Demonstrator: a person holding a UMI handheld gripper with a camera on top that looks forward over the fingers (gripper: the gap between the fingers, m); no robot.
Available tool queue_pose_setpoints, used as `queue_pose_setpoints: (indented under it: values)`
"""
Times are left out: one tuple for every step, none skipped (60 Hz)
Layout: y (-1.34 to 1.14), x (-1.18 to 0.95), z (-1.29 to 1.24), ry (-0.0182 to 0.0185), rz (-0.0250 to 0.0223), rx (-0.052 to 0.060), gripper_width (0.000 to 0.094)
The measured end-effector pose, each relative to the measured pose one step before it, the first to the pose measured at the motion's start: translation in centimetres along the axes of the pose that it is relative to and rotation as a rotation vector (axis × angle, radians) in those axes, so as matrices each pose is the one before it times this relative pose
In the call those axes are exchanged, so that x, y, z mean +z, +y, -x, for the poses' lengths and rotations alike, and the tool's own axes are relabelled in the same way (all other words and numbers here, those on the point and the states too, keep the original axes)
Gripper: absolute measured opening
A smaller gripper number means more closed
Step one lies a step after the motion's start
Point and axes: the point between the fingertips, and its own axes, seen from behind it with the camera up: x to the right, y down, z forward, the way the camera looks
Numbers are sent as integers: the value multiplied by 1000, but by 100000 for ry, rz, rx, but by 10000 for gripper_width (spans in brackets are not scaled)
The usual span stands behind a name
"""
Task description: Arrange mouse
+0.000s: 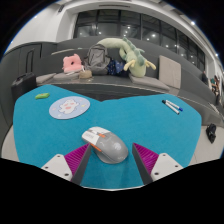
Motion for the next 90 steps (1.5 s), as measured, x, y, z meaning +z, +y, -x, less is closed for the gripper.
queue_pose_setpoints:
  values:
    - [-66, 141, -110, -205, 123, 182, 848]
    - [-168, 245, 50, 81, 180, 141, 851]
    - [-174, 252, 6, 236, 177, 85, 854]
    - [-122, 201, 4, 243, 220, 27, 854]
    - [-142, 205, 19, 294, 242, 118, 855]
    - [-177, 212, 28, 329, 171, 273, 855]
    - [-148, 199, 16, 223, 167, 432, 855]
    - [-125, 220, 14, 172, 275, 468, 854]
    - [-85, 243, 17, 160, 386, 429, 853]
    - [-105, 229, 0, 94, 343, 399, 853]
    - [-116, 241, 49, 46, 187, 349, 853]
    - [-120, 240, 21, 38, 182, 306, 852]
    - [-93, 268, -107, -137, 335, 281, 852]
    - [-48, 253, 18, 89, 357, 394, 853]
    - [-54, 283, -10, 98, 395, 438, 853]
    - [-62, 297, -34, 163, 404, 437, 854]
    - [-24, 296, -38, 149, 526, 375, 852]
    - [-25, 284, -83, 262, 572, 264, 852]
    - [3, 141, -107, 302, 436, 188, 853]
    - [-73, 275, -60, 227, 247, 221, 852]
    - [-119, 235, -40, 217, 76, 283, 853]
    - [-170, 223, -62, 235, 5, 355, 853]
    - [-128, 188, -31, 219, 3, 351, 854]
    - [-98, 172, -51, 228, 83, 245, 855]
    - [-48, 60, -64, 192, 187, 196, 853]
    - [-97, 149, -26, 215, 40, 105, 853]
    - [-122, 135, -57, 179, -110, 34, 854]
    - [-108, 118, -57, 245, -113, -157, 854]
    - [-110, 142, -40, 282, -177, -345, 855]
    - [-138, 186, -125, 431, -143, -483, 853]
    - [-123, 123, -86, 453, -315, -464, 857]
    - [-81, 129, -77, 440, -209, -324, 855]
    - [-36, 107, -39, 349, -56, -158, 859]
    - [-13, 80, 19, 106, 109, -10, 860]
    - [24, 48, 38, 21, 194, 147, 860]
    - [-11, 36, 43, 26, 142, 231, 860]
    - [-43, 37, 25, -39, 31, 285, 855]
    - [-31, 52, 91, -190, -25, 160, 850]
    - [-16, 40, 144, -471, 6, -4, 838]
    - [-3, 49, 131, -411, 48, -49, 810]
    - [49, 71, 222, -838, 166, -40, 724]
    - [98, 41, 396, -1480, 382, 44, 638]
    - [85, 20, 623, -2422, 475, 403, 552]
    - [59, 41, 241, -977, 445, 572, 466]
    - [-45, 43, -149, 573, -106, 258, 464]
    - [-31, 46, -138, 659, -27, -320, 451]
    - [-2, -13, -150, 587, 128, -580, 435]
    - [-15, 0, -107, 704, -116, -149, 421]
    - [14, -37, -18, 539, 6, 449, 412]
    - [38, -7, -43, 605, 157, 937, 387]
    - [14, -48, -29, 603, 59, 1092, 369]
    - [11, -1, 33, 592, 9, 1011, 362]
    - [6, -29, 35, 409, 59, 794, 357]
    - [2, -50, 82, 206, 89, 494, 346]
    - [11, -114, -31, 118, 20, 85, 346]
    - [-35, -71, 61, 53, 70, 42, 345]
    - [-80, -90, 129, -195, -34, 408, 345]
    - [-171, -229, 198, -536, -136, 782, 345]
    - [-294, -309, 297, -874, -370, 715, 345]
    - [-533, -309, 67, -1080, -705, 249, 344]
    - [-633, -436, 382, -966, -1130, -75, 345]
    - [-750, -432, 331, -560, -1461, -130, 344]
    - [-947, -292, 396, -150, -1741, 84, 344]
    - [-971, -426, 305, -19, -1813, 83, 344]
    - [-973, -346, 362, -31, -1658, -221, 344]
    - [-949, -297, 507, -320, -1392, -345, 346]
    - [-951, -236, 628, -732, -1252, -100, 346]
    - [-936, -159, 743, -1196, -1197, 355, 345]
    - [-919, -64, 887, -1531, -1153, 622, 346]
    - [-883, 13, 972, -1786, -1062, 636, 344]
    - [-868, 96, 983, -1811, -1095, 726, 344]
    - [-817, 179, 943, -1564, -1063, 717, 344]
    - [-749, 391, 776, -1113, -774, 514, 344]
    - [-796, 387, 991, -341, -284, 51, 344]
    - [-504, 473, 683, -391, -426, -222, 345]
    - [-436, 556, 685, -246, -440, -305, 344]
    - [-355, 585, 627, -123, -328, -252, 345]
    - [-255, 653, 594, 19, -130, -168, 345]
    - [-153, 696, 597, -2, 145, -105, 344]
    - [23, 738, 634, -77, 489, -48, 345]
    - [341, 600, 534, -231, 630, 12, 345]
    - [96, 867, 525, -217, 1146, 320, 346]
    - [212, 783, 564, -364, 1040, 574, 346]
    - [222, 744, 570, -578, 856, 835, 349]
    - [290, 735, 507, -596, 889, 878, 364]
    - [430, 721, 437, -274, 1156, 714, 364]
    - [564, 650, 311, -8, 1570, 305, 364]
    - [848, 552, 373, 281, 1286, 210, 364]
    - [571, 592, 213, 92, 1341, 283, 365]
    - [482, 539, 195, 185, 967, 163, 366]
